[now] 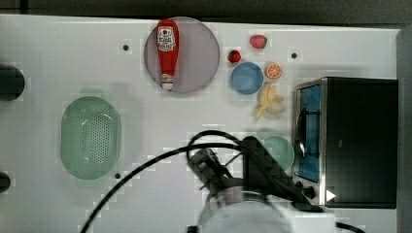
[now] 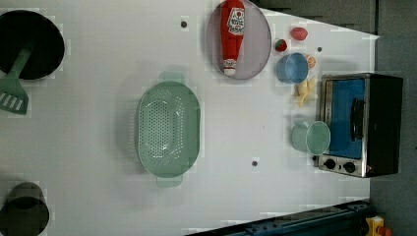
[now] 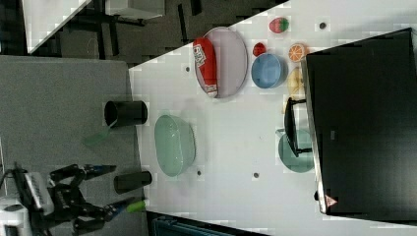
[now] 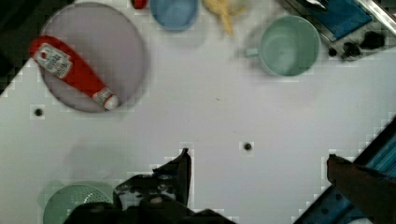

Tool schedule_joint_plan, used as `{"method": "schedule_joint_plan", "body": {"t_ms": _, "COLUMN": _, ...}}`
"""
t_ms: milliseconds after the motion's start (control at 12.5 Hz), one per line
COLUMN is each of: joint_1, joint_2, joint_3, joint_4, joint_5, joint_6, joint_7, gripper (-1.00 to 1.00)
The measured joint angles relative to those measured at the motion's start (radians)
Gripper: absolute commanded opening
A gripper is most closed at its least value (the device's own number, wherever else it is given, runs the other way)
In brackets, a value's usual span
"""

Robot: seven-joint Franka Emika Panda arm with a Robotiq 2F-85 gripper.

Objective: Drag strainer left to right.

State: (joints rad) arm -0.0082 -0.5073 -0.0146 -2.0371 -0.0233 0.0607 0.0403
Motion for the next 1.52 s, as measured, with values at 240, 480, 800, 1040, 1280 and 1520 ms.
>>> {"method": "schedule_joint_plan", "body": {"t_ms": 240, "joint_1": 0.033, "joint_2": 0.061, "joint_3": 0.095, "joint_4": 0.000, "joint_5": 0.011, "joint_6": 0.066, "joint_7": 0.060, "gripper": 1.00}}
{"method": "schedule_joint_plan", "body": {"t_ms": 480, "joint_1": 0.042, "joint_2": 0.187, "joint_3": 0.255, "joint_4": -0.010, "joint_5": -0.015, "joint_6": 0.117, "joint_7": 0.210, "gripper": 1.00}}
{"method": "schedule_joint_plan", "body": {"t_ms": 800, "joint_1": 0.064, "joint_2": 0.405, "joint_3": 0.472, "joint_4": -0.018, "joint_5": 0.008, "joint_6": 0.290, "joint_7": 0.535, "gripper": 1.00}}
{"method": "schedule_joint_plan", "body": {"t_ms": 1040, "joint_1": 0.080, "joint_2": 0.574, "joint_3": 0.565, "joint_4": -0.037, "joint_5": 0.006, "joint_6": 0.451, "joint_7": 0.785, "gripper": 1.00}}
{"method": "schedule_joint_plan", "body": {"t_ms": 1280, "joint_1": 0.082, "joint_2": 0.674, "joint_3": 0.587, "joint_4": -0.078, "joint_5": -0.016, "joint_6": 0.581, "joint_7": 0.985, "gripper": 1.00}}
{"method": "schedule_joint_plan", "body": {"t_ms": 1520, "joint_1": 0.083, "joint_2": 0.782, "joint_3": 0.595, "joint_4": -0.152, "joint_5": -0.002, "joint_6": 0.806, "joint_7": 1.146, "gripper": 1.00}}
